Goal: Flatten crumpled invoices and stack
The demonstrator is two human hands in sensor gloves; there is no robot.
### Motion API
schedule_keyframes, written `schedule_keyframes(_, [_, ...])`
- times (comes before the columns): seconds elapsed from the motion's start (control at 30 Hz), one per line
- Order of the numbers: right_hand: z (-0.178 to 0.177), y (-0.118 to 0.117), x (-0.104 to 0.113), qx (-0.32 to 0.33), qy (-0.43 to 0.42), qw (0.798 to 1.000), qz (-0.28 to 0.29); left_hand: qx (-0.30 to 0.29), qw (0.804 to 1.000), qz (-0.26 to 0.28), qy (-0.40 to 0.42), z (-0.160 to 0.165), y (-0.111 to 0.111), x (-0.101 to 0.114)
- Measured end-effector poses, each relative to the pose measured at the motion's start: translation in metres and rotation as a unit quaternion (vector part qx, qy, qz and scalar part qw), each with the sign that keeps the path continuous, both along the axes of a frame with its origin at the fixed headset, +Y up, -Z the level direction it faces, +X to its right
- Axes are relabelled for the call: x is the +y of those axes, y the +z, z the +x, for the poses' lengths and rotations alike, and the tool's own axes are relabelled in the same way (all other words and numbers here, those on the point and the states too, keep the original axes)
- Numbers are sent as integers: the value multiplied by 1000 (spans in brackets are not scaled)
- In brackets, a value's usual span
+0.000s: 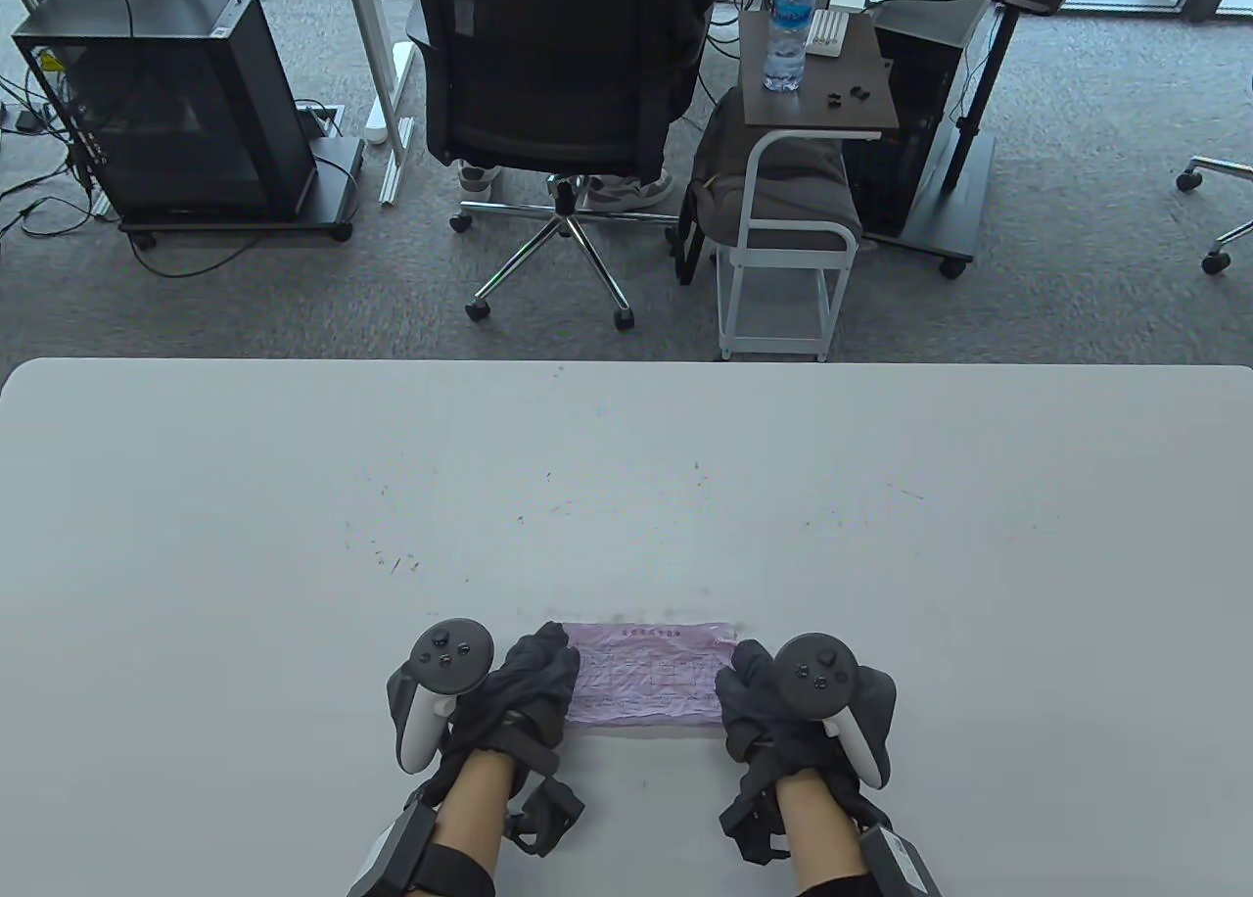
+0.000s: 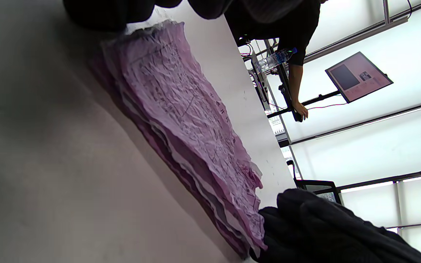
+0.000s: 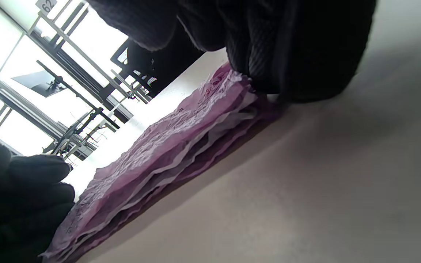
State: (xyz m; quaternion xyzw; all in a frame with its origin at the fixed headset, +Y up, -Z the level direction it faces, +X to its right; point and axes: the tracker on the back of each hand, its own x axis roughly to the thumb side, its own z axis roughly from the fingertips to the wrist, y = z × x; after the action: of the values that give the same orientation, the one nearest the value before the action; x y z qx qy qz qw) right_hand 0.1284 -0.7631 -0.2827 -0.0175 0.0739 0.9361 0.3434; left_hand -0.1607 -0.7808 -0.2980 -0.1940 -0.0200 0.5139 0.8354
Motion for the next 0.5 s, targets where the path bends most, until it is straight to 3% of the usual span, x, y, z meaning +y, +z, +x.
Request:
schedule_keyframes(0.13, [1,0,2,-7,3,1000,6,-15,1000,5,-7,2,1,0])
schedule_keyframes(0.27, [8,-1,2,-25,33,999,31,9,1000,17,-13,-5,1,1])
schedule_keyframes(0.4, [6,-4,-4,-19,-31,999,25,-10,1000,24,-13,-2,-1,1])
schedule_keyframes(0.5, [0,-4,-4,-6,-27,999,21,-24,1000,14,-2,3,-1,0])
